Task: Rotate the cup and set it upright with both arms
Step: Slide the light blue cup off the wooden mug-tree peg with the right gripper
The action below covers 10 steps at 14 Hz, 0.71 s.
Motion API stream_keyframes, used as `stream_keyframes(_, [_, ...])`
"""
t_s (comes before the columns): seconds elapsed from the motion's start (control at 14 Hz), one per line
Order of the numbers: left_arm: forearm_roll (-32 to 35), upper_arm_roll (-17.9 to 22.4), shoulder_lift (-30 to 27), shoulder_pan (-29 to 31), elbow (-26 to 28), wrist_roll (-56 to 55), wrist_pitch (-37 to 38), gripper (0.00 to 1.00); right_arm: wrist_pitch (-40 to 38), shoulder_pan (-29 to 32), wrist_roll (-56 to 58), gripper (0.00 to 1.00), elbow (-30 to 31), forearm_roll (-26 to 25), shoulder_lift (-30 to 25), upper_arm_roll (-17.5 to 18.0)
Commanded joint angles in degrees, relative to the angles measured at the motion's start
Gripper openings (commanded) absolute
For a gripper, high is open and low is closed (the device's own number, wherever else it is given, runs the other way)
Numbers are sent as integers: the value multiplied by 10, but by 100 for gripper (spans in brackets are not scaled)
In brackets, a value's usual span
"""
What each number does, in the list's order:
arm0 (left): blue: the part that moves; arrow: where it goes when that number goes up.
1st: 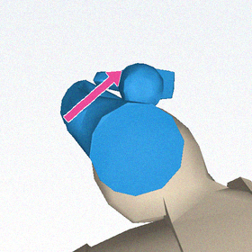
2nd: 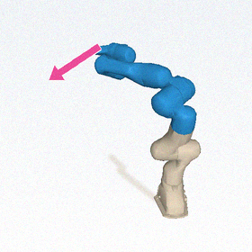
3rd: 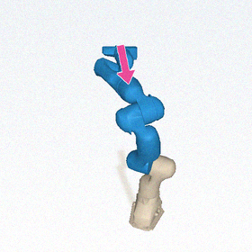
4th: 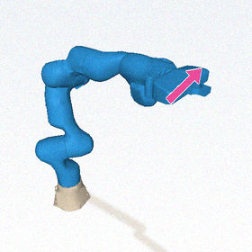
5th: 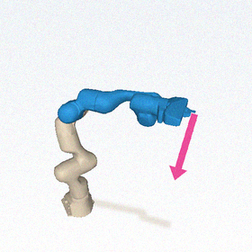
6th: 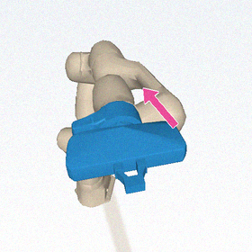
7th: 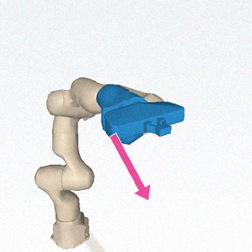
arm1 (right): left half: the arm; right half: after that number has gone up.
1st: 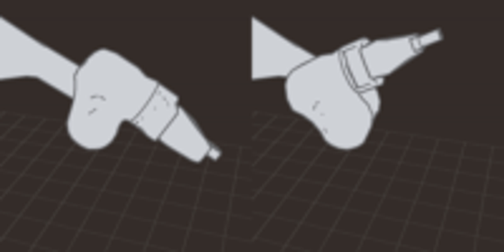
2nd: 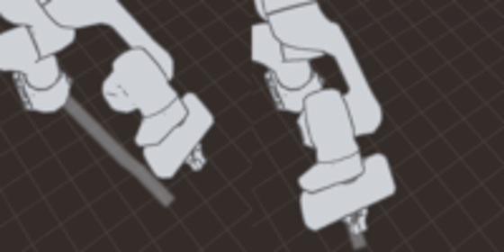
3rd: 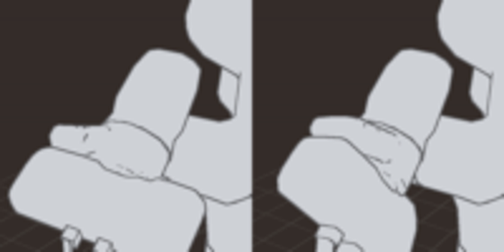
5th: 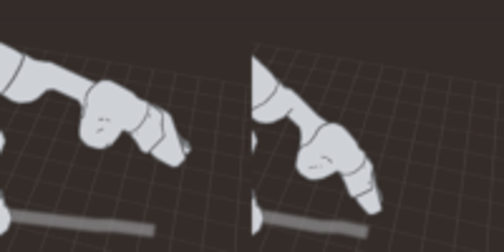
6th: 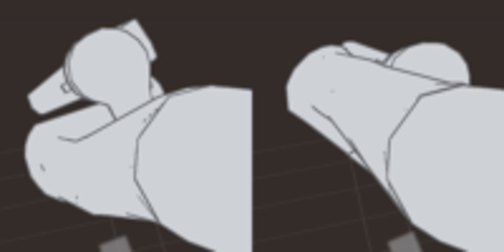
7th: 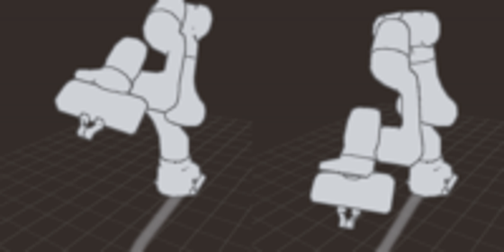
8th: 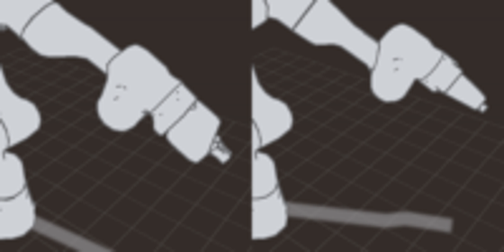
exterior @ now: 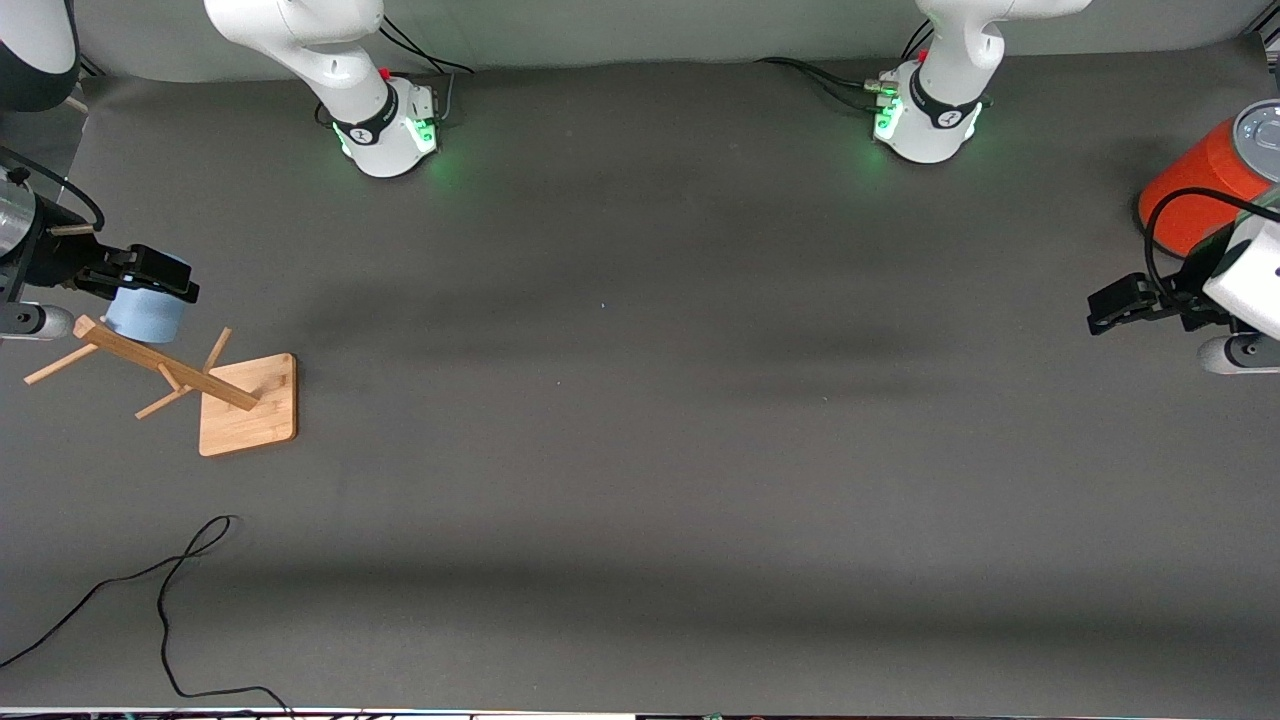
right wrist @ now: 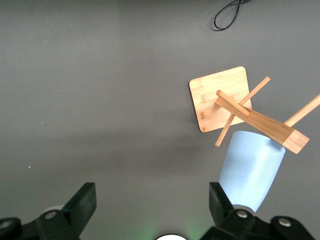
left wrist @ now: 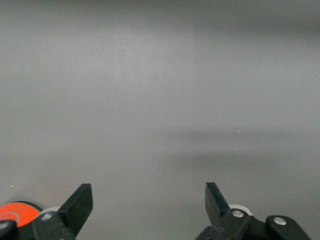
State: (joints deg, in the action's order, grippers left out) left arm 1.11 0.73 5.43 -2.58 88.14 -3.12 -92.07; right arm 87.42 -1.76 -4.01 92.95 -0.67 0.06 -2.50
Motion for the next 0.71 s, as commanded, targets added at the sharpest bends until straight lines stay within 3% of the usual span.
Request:
stream_keyframes(0.0, [6,5,-33,-1,32,8,-22,100,-5,-3,14,100,3,9,-8,-3])
stream_keyframes(0.21, [24,6,-66,3,94,7,-65,100,-6,-3,13,100,2,9,-8,-5])
stream_keyframes(0.43, [26,9,-58,4,78,10,-58,100,-5,2,15,100,3,6,-4,-11])
stream_keyframes(0.64, [28,9,-49,1,75,7,-57,100,-2,2,45,100,30,0,-11,-65])
